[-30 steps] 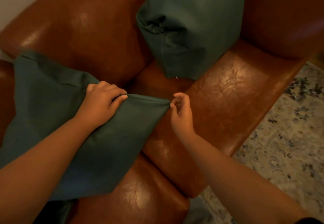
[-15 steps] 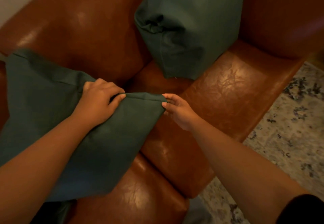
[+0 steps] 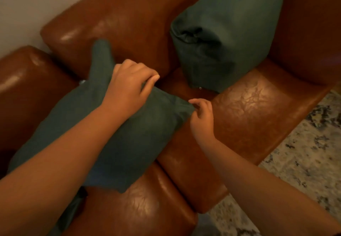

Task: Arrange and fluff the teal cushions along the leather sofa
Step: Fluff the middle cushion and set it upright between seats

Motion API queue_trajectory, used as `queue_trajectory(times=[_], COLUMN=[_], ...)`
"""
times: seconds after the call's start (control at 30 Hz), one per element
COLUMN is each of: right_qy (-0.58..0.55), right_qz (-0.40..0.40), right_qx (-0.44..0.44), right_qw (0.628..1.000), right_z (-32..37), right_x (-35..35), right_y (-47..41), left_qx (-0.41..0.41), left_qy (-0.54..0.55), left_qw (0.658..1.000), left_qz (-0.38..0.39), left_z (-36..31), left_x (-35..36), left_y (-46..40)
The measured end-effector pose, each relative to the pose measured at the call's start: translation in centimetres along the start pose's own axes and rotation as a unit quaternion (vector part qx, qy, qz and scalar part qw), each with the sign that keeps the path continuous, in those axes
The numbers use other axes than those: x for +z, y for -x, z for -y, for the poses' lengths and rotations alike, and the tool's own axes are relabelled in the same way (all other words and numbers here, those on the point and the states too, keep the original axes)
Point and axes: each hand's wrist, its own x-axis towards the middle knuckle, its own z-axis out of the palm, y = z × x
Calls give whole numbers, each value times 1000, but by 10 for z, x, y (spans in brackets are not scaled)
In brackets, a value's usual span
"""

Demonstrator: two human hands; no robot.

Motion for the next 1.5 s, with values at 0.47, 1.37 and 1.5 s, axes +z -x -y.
queue_trajectory(times=[0.47, 1.37, 1.5], right_qy=[39, 327, 284], right_qz=[347, 699, 694], right_qx=[-420, -326, -290], right_qw=[838, 546, 594], right_z=[122, 52, 60], right_x=[92, 248, 252], right_y=[77, 181, 177], left_qx=[-278, -705, -678], left_qy=[-22, 623, 680], left_qw=[957, 289, 235], left_qz=[-85, -179, -150], left_z=[57, 20, -1], left_x=[-86, 148, 132], left_y=[167, 319, 316])
